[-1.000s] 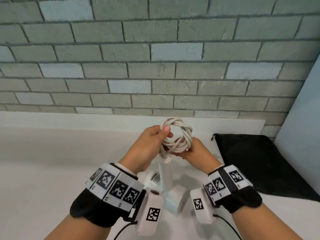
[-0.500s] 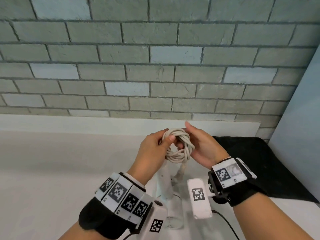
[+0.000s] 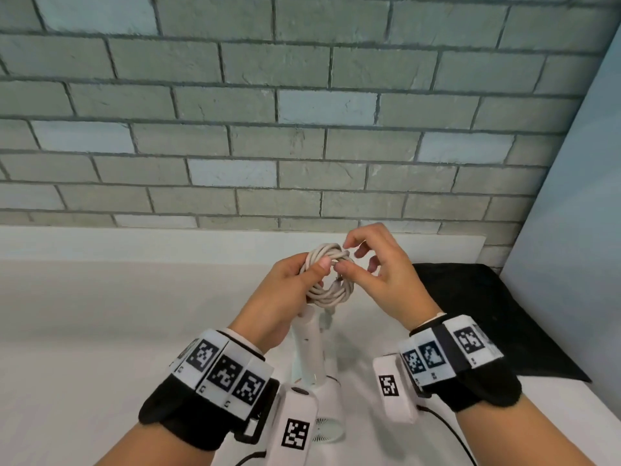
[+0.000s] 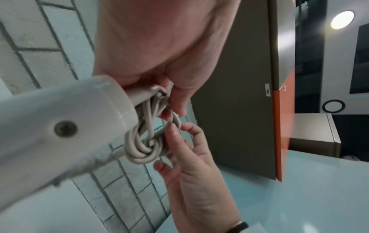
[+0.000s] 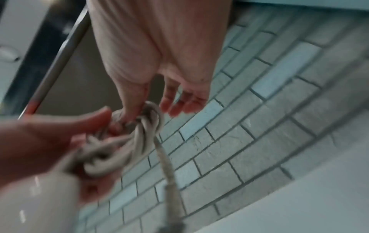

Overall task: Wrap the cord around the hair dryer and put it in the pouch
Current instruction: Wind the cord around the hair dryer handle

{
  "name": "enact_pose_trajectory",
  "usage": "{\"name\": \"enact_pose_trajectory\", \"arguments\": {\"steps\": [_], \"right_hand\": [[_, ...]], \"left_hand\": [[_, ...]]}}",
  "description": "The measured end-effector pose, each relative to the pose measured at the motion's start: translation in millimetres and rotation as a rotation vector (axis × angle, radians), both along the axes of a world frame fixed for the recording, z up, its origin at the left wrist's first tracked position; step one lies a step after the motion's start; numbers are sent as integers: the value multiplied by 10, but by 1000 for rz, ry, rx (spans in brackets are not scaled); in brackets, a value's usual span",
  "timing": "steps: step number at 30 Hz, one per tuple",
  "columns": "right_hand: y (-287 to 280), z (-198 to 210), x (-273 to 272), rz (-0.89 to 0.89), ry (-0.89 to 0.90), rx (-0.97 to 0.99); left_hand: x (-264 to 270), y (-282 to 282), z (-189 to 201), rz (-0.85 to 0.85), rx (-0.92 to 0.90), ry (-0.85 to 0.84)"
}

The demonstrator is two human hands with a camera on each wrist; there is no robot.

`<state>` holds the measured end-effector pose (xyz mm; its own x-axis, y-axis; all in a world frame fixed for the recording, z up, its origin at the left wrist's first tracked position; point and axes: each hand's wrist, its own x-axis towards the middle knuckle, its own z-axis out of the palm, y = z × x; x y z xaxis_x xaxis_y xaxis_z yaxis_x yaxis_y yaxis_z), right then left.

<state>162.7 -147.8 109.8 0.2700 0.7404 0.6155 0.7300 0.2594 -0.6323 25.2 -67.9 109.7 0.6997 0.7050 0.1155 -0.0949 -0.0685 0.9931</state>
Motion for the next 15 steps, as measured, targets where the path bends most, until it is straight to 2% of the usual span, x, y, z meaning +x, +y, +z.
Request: {"name": "enact_pose_trajectory", "arguments": {"steps": [4,6,10,15], "right_hand": [[42,-14,-13,-168,-353,231],[38,-48,-54,-218,-469,257],[17,-109,-95,-238,-576,193],[77,-64,-166,-366,-704,222]], "left_hand": [[35,-8,30,-30,-76,-30],[45,-8,29,-16,-76,-37],[35,8,-3,10,-68,-68],[57,6,-8,-22,-14,-93]]}}
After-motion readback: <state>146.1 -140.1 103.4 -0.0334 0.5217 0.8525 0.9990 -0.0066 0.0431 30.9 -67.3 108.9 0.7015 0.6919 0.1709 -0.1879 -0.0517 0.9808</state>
